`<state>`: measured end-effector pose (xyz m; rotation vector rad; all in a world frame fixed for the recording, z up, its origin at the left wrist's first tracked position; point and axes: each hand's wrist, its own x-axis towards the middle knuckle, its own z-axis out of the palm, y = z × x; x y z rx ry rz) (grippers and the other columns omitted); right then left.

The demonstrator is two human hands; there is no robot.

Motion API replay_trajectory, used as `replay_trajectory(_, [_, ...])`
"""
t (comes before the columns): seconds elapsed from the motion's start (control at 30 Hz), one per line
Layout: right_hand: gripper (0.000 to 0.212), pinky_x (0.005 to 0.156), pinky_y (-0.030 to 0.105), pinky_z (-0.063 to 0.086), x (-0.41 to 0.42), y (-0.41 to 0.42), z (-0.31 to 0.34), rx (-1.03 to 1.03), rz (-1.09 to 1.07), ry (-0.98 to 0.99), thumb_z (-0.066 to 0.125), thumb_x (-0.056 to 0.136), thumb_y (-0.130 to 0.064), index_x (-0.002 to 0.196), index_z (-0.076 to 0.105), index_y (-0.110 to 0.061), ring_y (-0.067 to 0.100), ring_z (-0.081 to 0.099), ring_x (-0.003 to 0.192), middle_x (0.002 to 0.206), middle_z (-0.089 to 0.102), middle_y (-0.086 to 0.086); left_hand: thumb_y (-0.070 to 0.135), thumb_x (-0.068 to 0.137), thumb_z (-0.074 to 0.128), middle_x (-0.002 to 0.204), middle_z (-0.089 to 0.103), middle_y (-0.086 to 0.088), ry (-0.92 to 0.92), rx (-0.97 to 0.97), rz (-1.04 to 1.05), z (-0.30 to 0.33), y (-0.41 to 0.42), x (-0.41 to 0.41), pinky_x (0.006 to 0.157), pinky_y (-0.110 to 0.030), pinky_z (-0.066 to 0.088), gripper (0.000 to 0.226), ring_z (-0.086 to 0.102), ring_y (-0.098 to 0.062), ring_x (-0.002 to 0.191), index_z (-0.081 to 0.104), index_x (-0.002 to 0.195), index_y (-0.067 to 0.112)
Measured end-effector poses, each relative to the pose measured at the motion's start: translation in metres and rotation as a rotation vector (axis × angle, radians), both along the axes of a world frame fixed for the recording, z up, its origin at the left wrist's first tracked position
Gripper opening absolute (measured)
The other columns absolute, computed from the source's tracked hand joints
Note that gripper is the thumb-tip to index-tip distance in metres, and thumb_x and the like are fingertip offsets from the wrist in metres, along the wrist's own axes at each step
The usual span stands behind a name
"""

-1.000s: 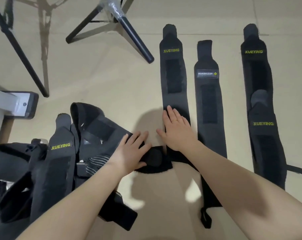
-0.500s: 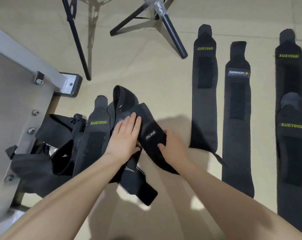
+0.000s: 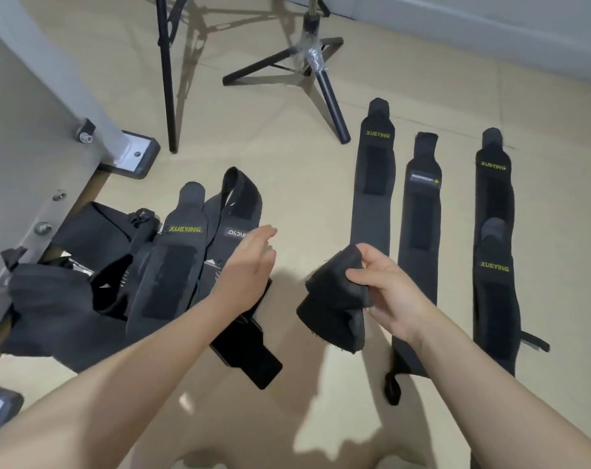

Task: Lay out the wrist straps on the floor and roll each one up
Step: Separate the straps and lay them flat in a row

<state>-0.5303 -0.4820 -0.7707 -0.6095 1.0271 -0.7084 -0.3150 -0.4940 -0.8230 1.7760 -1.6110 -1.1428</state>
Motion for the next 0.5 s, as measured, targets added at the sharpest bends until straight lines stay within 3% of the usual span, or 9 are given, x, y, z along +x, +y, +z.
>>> replay_trajectory(0.07, [0.023, 0.07, 0.028, 0.047, -0.009, 0.007, 0.002, -0.026, -0.03, -0.097, 0.072, 0.066, -0.007, 0.084, 0.059, -0.014, 0.018, 0.061, 0.078, 0.084, 0.064, 0.006, 0.023, 0.104, 0.027, 0.112, 0.059, 0.016, 0.436, 0.347, 0.079, 0.024, 0.008, -0.017, 0.077, 0.005, 0.036, 0.031, 0.053, -0.002, 0.114, 0.057, 0.112, 0.022])
replay_trajectory(0.13, [0.038, 0.071, 0.027, 0.051, -0.016, 0.012, 0.007, -0.056, -0.024, -0.179, 0.087, 0.052, -0.018, 0.082, 0.063, -0.015, 0.019, 0.063, 0.08, 0.086, 0.065, 0.007, 0.04, 0.101, 0.018, 0.108, 0.066, 0.008, 0.623, 0.432, 0.013, 0.031, 0.018, -0.029, 0.088, -0.01, 0.044, 0.049, 0.058, -0.005, 0.109, 0.062, 0.106, 0.019])
replay_trajectory(0.2, [0.041, 0.07, 0.025, 0.053, -0.021, 0.015, 0.015, -0.096, 0.004, -0.223, 0.09, 0.046, -0.021, 0.08, 0.068, -0.016, 0.018, 0.066, 0.079, 0.085, 0.068, 0.006, 0.054, 0.094, 0.013, 0.107, 0.066, 0.011, 0.644, 0.459, -0.025, 0.028, 0.018, -0.043, 0.095, -0.018, 0.04, 0.057, 0.058, -0.003, 0.109, 0.062, 0.104, 0.027])
replay_trajectory(0.27, [0.038, 0.068, 0.025, 0.054, -0.025, 0.018, 0.024, -0.107, 0.016, -0.268, 0.089, 0.045, -0.018, 0.078, 0.069, -0.016, 0.018, 0.067, 0.075, 0.081, 0.069, 0.005, 0.051, 0.098, 0.009, 0.124, 0.056, 0.02, 0.603, 0.43, -0.089, 0.031, 0.019, -0.045, 0.104, -0.02, 0.028, 0.049, 0.044, -0.003, 0.126, 0.056, 0.105, 0.04])
replay_trajectory(0.33, [0.034, 0.067, 0.028, 0.054, -0.03, 0.017, 0.027, -0.08, 0.019, -0.342, 0.087, 0.047, -0.014, 0.075, 0.068, -0.013, 0.021, 0.067, 0.073, 0.079, 0.068, 0.007, 0.057, 0.095, 0.016, 0.14, 0.035, 0.023, 0.6, 0.38, -0.166, 0.038, 0.021, -0.036, 0.111, -0.026, 0.015, 0.042, 0.027, -0.004, 0.137, 0.048, 0.12, 0.045])
replay_trajectory(0.4, [0.023, 0.066, 0.029, 0.054, -0.033, 0.016, 0.03, -0.071, 0.078, -0.421, 0.08, 0.055, -0.014, 0.075, 0.067, -0.011, 0.021, 0.066, 0.072, 0.078, 0.068, 0.007, 0.068, 0.082, 0.029, 0.14, 0.038, 0.02, 0.673, 0.47, -0.219, 0.051, 0.01, -0.048, 0.115, -0.032, 0.02, 0.053, 0.033, -0.006, 0.135, 0.044, 0.128, 0.046])
replay_trajectory(0.5, [0.012, 0.068, 0.032, 0.05, -0.035, 0.018, 0.031, -0.075, 0.183, -0.378, 0.069, 0.062, -0.011, 0.073, 0.066, -0.009, 0.024, 0.062, 0.07, 0.096, 0.066, 0.015, 0.039, 0.098, 0.039, 0.116, 0.057, 0.035, 0.577, 0.497, -0.464, 0.076, 0.012, -0.059, 0.109, -0.02, 0.03, 0.025, 0.048, 0.016, 0.113, 0.056, 0.11, 0.052])
